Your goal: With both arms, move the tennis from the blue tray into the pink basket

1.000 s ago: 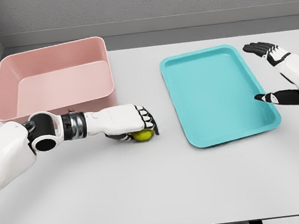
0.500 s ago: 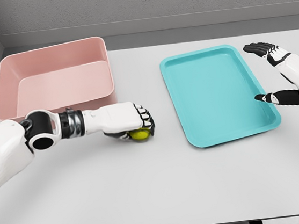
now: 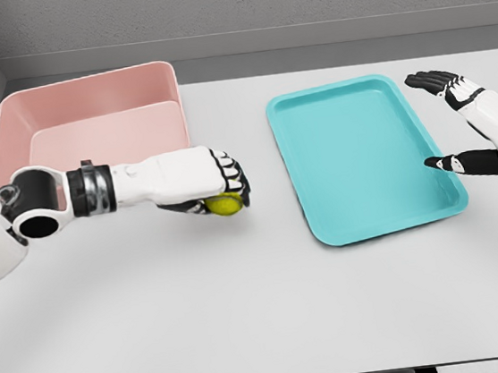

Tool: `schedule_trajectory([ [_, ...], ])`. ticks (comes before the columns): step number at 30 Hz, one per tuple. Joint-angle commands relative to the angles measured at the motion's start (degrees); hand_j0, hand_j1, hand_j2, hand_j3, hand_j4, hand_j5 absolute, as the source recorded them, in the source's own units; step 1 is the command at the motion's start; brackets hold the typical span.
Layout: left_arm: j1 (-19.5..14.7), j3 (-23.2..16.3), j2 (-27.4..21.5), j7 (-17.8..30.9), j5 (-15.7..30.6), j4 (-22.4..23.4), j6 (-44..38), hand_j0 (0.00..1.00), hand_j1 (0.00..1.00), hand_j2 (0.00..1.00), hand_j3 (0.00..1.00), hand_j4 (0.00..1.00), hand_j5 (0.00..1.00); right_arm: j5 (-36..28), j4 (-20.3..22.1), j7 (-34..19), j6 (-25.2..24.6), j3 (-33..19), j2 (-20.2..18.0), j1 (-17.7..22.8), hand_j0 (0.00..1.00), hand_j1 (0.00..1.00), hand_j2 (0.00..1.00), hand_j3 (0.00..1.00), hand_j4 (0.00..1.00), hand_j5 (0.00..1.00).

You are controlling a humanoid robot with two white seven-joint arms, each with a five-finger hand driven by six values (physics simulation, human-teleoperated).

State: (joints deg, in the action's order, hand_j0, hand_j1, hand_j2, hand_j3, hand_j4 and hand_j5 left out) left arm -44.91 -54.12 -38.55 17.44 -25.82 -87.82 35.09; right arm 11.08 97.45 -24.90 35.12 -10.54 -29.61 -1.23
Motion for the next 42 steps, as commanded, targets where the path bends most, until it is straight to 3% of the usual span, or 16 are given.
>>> schedule_trajectory([
  [1, 0.0, 0.7, -0.6, 0.0, 1.0, -0.3, -0.1, 0.61, 0.61, 0.61, 0.61, 0.61, 0.61, -0.4, 0.0, 0.0, -0.1, 0.0, -0.1, 0.0, 1.0, 1.0, 1.0, 1.0, 1.0, 1.0],
  [21, -0.4, 8.8, -5.4, 0.0, 3.9, 0.6, -0.1, 0.61, 0.61, 0.61, 0.61, 0.61, 0.61, -0.4, 0.1, 0.0, -0.1, 0.0, 0.0, 0.0, 1.0, 1.0, 1.0, 1.0, 1.0, 1.0],
  [42, -1.5, 14.8, -5.1, 0.0, 7.0, 20.6, -0.1, 0.62, 0.62, 0.62, 0.62, 0.62, 0.62, -0.4, 0.1, 0.0, -0.1, 0.1, 0.0, 0.0, 1.0, 1.0, 1.0, 1.0, 1.0, 1.0],
])
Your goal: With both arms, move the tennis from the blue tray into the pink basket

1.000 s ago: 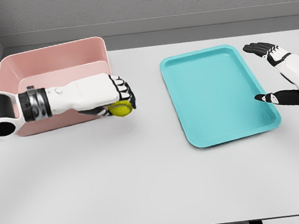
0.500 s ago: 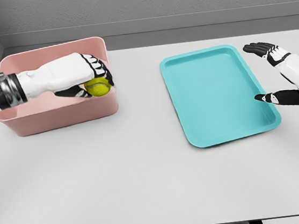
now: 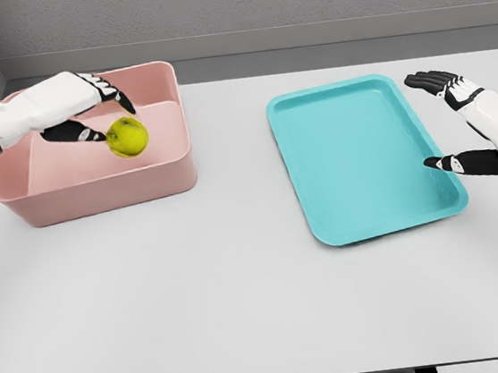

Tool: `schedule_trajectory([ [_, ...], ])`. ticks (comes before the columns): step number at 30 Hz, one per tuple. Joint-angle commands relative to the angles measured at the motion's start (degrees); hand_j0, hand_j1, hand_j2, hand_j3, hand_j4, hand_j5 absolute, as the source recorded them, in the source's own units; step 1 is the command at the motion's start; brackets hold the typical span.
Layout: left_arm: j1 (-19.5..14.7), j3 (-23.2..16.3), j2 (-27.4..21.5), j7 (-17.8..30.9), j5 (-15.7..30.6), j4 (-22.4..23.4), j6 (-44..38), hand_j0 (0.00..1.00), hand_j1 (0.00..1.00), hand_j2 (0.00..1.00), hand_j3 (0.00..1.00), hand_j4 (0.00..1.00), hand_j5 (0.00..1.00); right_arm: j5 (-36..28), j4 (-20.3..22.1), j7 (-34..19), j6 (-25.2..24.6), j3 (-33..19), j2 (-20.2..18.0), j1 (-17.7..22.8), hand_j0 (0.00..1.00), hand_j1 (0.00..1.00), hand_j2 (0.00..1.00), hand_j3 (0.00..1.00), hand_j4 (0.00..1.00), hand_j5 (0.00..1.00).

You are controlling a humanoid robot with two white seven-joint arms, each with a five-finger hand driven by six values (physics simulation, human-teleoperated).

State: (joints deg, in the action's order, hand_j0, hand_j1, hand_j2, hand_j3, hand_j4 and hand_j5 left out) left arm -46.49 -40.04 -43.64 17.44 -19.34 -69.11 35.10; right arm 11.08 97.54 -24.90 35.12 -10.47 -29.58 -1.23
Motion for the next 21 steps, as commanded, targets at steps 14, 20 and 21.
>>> schedule_trajectory([
  [14, 1.8, 2.2, -3.6, -0.3, 3.3, 6.3, -0.1, 1.0, 1.0, 1.0, 1.0, 1.0, 1.0, -0.4, 0.0, 0.0, -0.1, -0.1, 0.0, 0.0, 1.0, 1.0, 1.0, 1.0, 1.0, 1.0],
  [20, 2.5, 2.6, -6.3, -0.3, 4.8, 6.3, -0.1, 1.0, 1.0, 1.0, 1.0, 1.0, 1.0, -0.4, 0.0, 0.0, -0.1, -0.1, 0.0, 0.0, 1.0, 1.0, 1.0, 1.0, 1.0, 1.0],
  [21, 2.5, 2.6, -7.1, -0.3, 5.5, 6.4, -0.1, 1.0, 1.0, 1.0, 1.0, 1.0, 1.0, -0.4, 0.0, 0.0, -0.1, -0.1, 0.0, 0.0, 1.0, 1.0, 1.0, 1.0, 1.0, 1.0],
])
